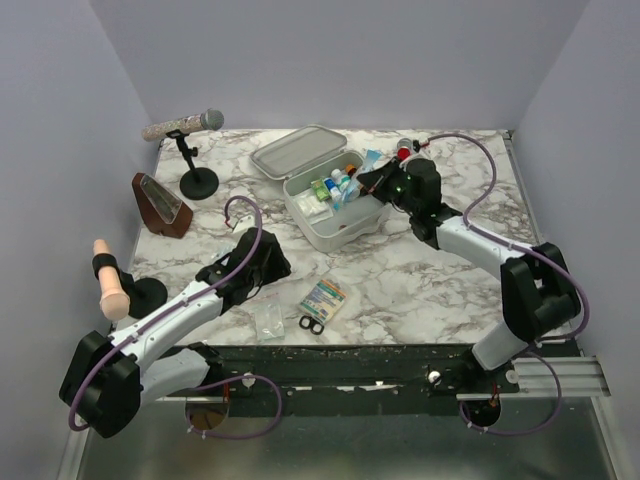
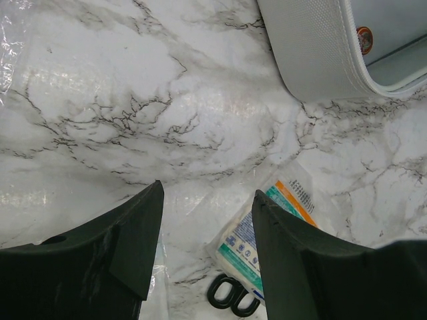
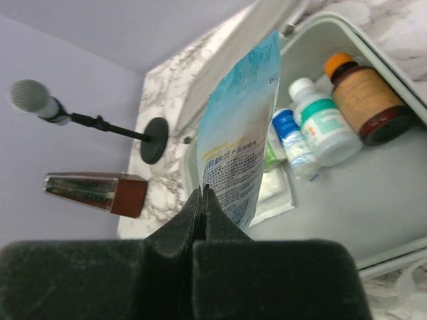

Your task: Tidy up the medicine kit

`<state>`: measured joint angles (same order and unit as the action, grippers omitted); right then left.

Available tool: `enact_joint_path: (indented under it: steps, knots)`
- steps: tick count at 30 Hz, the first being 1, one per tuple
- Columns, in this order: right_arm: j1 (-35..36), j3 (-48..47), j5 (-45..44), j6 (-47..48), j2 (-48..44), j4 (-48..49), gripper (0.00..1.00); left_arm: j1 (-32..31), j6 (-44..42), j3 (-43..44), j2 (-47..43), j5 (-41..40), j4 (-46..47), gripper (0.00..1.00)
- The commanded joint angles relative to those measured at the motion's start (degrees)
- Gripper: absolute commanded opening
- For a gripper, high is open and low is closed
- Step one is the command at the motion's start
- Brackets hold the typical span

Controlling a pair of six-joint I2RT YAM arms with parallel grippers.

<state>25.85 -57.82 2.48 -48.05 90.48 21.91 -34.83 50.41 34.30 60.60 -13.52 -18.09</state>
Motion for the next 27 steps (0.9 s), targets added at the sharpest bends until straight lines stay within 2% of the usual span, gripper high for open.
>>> enact_joint_path:
  steps: [1,8,15,17,19,22,25,27]
  knots:
    - [-1.24,2.09,1.56,-0.81,4.44,1.20,0.01,0.38,-0.05,0.77,0.49,0.25,0.60,0.66]
    - [-1.41,5.61,0.86,-0.20,5.85,0.42,0.00,0.38,0.39,0.32,1.36,0.77,1.21,0.66]
    - [-1.32,7.02,0.16,2.08,4.63,-4.33,0.03,0.38,0.48,0.06,1.80,0.95,1.47,0.66]
    - [-1.32,8.25,-0.11,2.87,2.96,-4.95,0.11,0.38,0.56,0.15,1.80,0.95,1.39,0.65]
    - [-1.32,9.13,-0.54,3.32,1.20,-6.35,0.23,0.38,0.39,0.15,1.80,0.95,1.30,0.65]
    - [-1.32,9.92,-1.77,4.98,-1.17,-8.81,0.51,0.46,0.39,0.15,1.89,1.04,1.30,0.66]
    - [-1.32,10.45,-2.22,6.82,-3.81,-10.31,0.65,0.38,0.30,0.15,2.07,1.21,1.21,0.66]
    - [-1.32,10.62,-3.97,8.58,-5.83,-10.92,0.67,0.38,0.30,0.24,2.16,1.21,1.12,0.66]
